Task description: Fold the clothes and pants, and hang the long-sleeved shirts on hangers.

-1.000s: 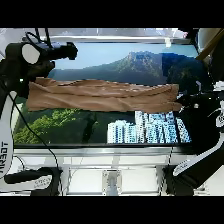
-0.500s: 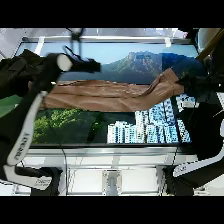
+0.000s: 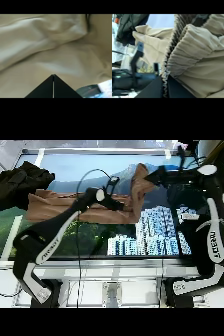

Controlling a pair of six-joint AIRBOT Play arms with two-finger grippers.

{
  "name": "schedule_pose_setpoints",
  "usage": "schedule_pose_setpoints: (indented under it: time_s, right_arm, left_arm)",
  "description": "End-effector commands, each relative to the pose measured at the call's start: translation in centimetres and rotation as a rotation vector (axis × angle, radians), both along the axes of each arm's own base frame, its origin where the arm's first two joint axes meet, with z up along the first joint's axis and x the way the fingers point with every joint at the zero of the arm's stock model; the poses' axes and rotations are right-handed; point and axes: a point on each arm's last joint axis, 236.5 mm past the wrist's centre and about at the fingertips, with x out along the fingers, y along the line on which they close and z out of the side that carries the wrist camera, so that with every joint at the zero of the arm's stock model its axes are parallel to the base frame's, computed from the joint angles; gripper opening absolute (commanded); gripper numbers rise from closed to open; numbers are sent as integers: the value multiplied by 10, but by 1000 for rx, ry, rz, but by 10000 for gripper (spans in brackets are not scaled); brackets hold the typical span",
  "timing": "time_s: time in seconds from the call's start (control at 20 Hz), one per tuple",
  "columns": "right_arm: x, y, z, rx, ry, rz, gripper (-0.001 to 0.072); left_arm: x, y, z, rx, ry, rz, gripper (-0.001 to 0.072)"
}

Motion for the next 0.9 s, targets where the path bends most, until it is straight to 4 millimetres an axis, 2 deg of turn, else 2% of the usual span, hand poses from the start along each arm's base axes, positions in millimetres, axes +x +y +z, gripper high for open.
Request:
schedule_pose_setpoints:
  time_s: [0.0, 0.15, 0.2, 0.3, 0.4, 0.5, 0.65, 0.7, 0.75, 0.8, 0.85]
  right_arm:
    - [7, 62, -10, -68, -45, -13, 32]
    - [-1, 128, -48, -98, -21, 48, 32]
    - [-4, 149, -64, -99, -3, 60, 32]
    - [-8, 194, -97, -88, 23, 59, 32]
    - [-9, 236, -120, -32, 40, 16, 31]
    - [-14, 268, -136, -7, 50, 5, 31]
    - [-24, 308, -138, 4, 23, 66, 33]
    - [-24, 315, -133, 14, 9, 76, 137]
    - [-22, 318, -123, 27, -3, 84, 390]
    - [-23, 319, -113, 33, -12, 108, 507]
    - [-26, 315, -104, 24, -19, 161, 506]
  left_arm:
    - [21, 92, 40, 120, -32, 91, 11]
    - [29, 179, 95, 122, -54, 237, 11]
    - [29, 203, 111, 118, -68, 282, 10]
    - [26, 239, 137, 115, -99, 343, 10]
    - [20, 262, 153, 124, -122, 367, 10]
    - [15, 275, 161, 134, -127, 381, 10]
    - [10, 279, 162, 144, -120, 374, 10]
    - [10, 279, 162, 144, -119, 373, 10]
    - [10, 279, 162, 144, -119, 373, 11]
    - [10, 279, 162, 144, -119, 373, 10]
    - [10, 279, 162, 144, -120, 373, 10]
